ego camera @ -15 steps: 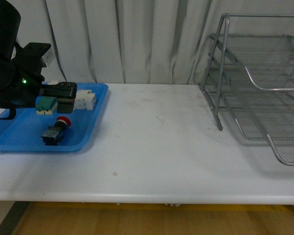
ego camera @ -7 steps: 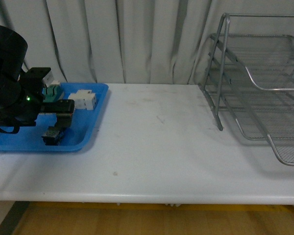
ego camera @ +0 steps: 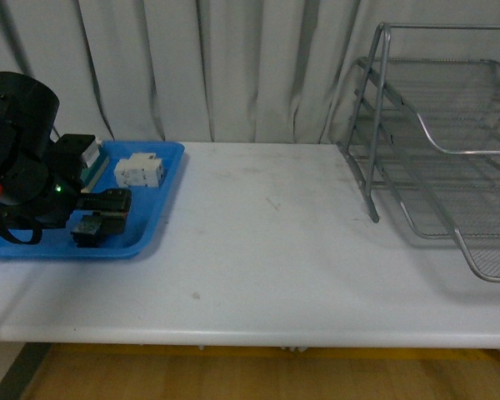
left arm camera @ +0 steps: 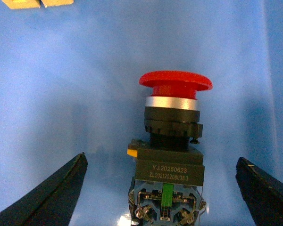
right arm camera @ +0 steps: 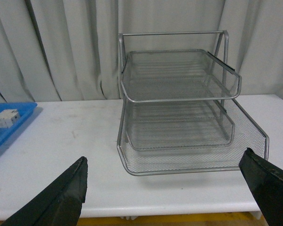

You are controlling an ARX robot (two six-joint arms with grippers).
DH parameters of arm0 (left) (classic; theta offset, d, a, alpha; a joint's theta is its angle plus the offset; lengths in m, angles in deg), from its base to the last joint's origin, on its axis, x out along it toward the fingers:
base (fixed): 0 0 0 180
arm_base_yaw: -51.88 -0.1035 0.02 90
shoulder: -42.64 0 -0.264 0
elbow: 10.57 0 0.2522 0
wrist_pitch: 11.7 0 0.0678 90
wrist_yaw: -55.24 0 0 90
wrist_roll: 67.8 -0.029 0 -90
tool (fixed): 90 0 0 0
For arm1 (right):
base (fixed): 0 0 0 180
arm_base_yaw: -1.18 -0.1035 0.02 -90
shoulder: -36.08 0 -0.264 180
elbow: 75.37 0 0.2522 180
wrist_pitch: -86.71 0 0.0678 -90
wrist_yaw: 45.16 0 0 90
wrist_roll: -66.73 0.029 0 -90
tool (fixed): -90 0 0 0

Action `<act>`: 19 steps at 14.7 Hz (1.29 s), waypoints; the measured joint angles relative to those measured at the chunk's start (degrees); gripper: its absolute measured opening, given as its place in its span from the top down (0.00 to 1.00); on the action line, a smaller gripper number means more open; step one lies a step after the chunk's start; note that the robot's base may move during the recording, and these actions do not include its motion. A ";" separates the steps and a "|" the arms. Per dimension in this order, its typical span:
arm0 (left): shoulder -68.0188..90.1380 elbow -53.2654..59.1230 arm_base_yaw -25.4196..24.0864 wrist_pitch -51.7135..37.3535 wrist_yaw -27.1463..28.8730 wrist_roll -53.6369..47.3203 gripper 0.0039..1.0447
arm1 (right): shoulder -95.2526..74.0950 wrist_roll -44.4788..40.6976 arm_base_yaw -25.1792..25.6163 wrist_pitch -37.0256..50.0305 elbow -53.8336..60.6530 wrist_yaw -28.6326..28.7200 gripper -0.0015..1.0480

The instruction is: Place button on rack with both arms

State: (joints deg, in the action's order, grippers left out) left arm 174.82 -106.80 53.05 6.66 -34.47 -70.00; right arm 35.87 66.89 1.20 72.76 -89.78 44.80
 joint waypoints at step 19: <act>-62.75 44.39 -5.51 -5.57 -5.79 0.17 0.66 | 0.00 0.00 0.00 0.00 0.00 0.00 0.06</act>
State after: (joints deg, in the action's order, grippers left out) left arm 112.07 -62.41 47.54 1.09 -40.26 -69.82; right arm 35.87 66.89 1.20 72.76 -89.78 44.80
